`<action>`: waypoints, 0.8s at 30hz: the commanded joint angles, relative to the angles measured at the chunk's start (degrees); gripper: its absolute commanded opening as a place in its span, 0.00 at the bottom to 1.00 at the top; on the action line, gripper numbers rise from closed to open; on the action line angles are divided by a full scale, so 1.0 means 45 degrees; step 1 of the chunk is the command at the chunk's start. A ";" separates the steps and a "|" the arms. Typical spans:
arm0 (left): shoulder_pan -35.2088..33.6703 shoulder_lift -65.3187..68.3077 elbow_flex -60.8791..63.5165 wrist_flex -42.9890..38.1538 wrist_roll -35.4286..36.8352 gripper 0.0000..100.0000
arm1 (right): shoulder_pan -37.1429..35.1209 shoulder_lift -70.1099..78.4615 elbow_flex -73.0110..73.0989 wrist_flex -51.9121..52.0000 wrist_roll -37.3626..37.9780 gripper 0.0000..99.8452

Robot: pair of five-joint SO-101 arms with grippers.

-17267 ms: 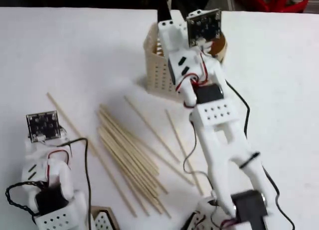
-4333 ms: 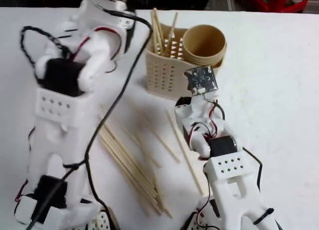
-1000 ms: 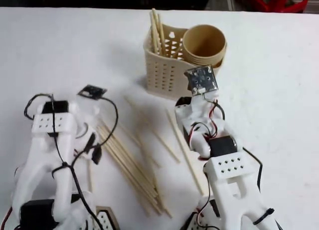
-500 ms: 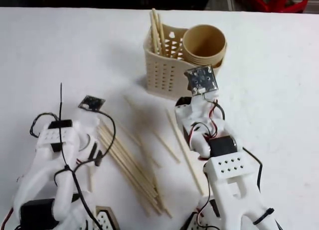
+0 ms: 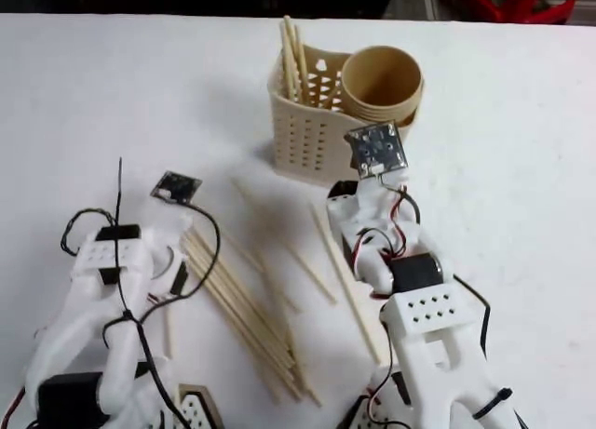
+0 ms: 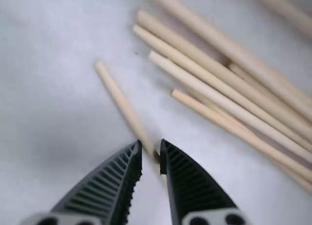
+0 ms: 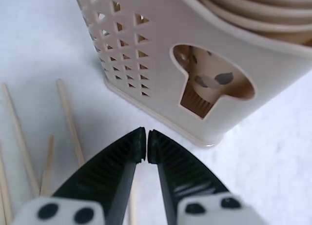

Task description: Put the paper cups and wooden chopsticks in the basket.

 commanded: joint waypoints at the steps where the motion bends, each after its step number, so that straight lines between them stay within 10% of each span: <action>1: 0.0225 -0.0498 -0.0176 -0.1016 0.0957 0.05 | 0.0107 -0.0342 -0.0215 -0.0225 0.0020 0.02; 15: 0.0225 -0.0479 -0.1680 -0.3673 0.3419 0.05 | 0.0107 -0.0342 -0.0215 -0.0225 0.0020 0.02; 24: 0.0127 -0.0479 -0.2188 0.0098 0.3360 0.17 | 0.0107 -0.0342 -0.0215 -0.0225 0.0039 0.02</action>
